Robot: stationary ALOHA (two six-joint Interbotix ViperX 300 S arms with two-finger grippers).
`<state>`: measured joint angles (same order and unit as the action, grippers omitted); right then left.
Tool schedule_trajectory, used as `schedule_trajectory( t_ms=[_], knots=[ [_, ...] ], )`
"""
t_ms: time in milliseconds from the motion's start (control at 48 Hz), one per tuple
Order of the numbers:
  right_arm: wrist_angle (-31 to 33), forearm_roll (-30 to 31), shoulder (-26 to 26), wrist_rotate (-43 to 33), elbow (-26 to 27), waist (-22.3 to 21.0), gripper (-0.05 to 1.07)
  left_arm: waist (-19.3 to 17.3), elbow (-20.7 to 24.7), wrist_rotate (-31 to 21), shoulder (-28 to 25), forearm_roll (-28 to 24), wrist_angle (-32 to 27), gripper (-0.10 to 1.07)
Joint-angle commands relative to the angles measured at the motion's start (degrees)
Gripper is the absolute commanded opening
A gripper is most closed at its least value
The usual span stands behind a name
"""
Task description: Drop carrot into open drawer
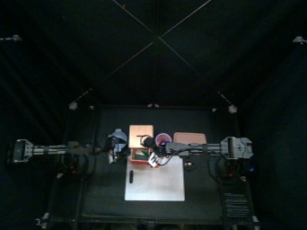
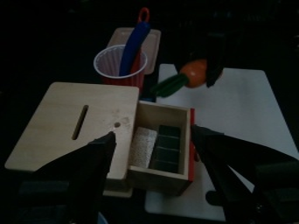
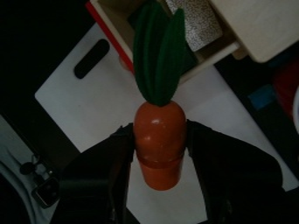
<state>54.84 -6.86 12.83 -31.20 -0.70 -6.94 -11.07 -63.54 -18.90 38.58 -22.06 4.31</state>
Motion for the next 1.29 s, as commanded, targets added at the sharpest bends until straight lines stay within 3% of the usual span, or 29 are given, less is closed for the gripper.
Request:
schedule_trajectory(
  t_ms=[0, 438, 667, 854, 1271],
  knots=[
    [2.1, -0.6, 0.2, 0.2, 4.7, -0.7, 0.64, -0.3, 0.7, 0.0, 0.2, -0.1, -0.2, 1.00],
    [13.1, -4.7, 6.2, 1.2, 14.3, -3.6, 0.64, -0.3, 0.5, 0.0, 0.2, -1.0, -0.1, 1.00],
    [17.3, -11.0, 10.5, 5.3, 20.0, -4.9, 0.64, -0.1, 0.6, 0.0, 0.2, -1.0, 0.0, 1.00],
    [21.9, -9.7, 13.3, 5.1, 23.3, -5.7, 0.64, 0.0, 0.6, 0.0, 0.3, -1.0, 0.0, 1.00],
    [23.4, -9.8, 16.1, 5.3, 27.3, -7.0, 0.64, 0.1, -0.5, 0.0, 2.5, -1.0, -1.3, 1.00]
  ],
)
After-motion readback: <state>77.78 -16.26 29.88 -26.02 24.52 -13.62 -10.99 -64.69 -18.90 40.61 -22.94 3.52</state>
